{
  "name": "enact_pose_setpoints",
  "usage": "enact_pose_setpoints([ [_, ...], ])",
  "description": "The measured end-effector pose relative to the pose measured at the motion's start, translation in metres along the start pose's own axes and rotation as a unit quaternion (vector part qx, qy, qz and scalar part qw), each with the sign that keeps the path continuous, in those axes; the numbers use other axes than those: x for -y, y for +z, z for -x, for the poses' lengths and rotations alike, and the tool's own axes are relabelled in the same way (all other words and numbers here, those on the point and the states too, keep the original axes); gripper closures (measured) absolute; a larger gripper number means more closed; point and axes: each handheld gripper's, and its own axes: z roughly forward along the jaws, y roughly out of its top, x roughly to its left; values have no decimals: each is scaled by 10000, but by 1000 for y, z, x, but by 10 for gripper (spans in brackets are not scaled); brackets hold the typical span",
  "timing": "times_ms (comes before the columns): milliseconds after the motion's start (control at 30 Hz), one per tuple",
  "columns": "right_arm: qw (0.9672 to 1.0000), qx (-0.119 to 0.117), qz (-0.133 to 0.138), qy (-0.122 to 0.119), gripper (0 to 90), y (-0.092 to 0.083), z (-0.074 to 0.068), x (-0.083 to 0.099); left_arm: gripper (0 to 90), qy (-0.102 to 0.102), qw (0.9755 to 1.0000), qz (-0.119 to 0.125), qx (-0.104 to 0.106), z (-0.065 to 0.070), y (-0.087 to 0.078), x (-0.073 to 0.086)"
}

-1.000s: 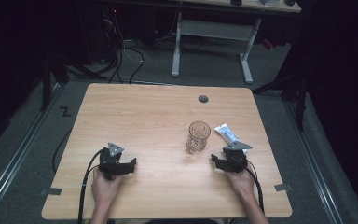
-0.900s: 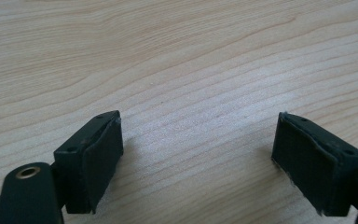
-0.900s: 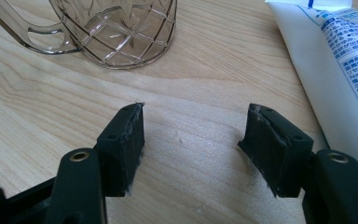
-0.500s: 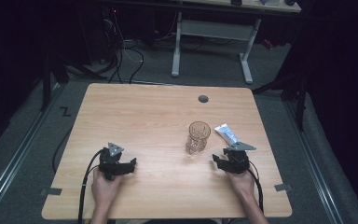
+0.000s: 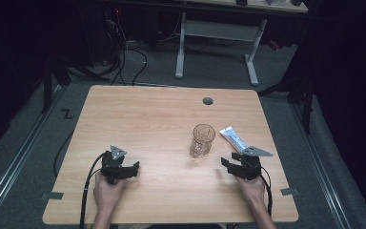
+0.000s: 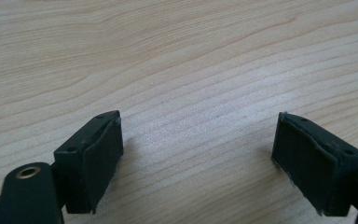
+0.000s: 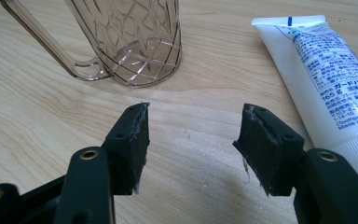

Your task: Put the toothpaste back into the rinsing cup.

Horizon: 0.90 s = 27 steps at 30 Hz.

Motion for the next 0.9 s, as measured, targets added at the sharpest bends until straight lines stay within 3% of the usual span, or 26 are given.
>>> enact_pose_setpoints([
  [433,9998,-156,153,14,383,-12,3,0,162,-1,10000,-1,0,0,0,0],
  [767,9995,-46,309,-50,386,-23,7,0,162,-2,10000,0,0,0,0,0],
  [900,9994,0,349,55,422,-28,13,0,162,-1,10000,2,-1,0,0,0],
])
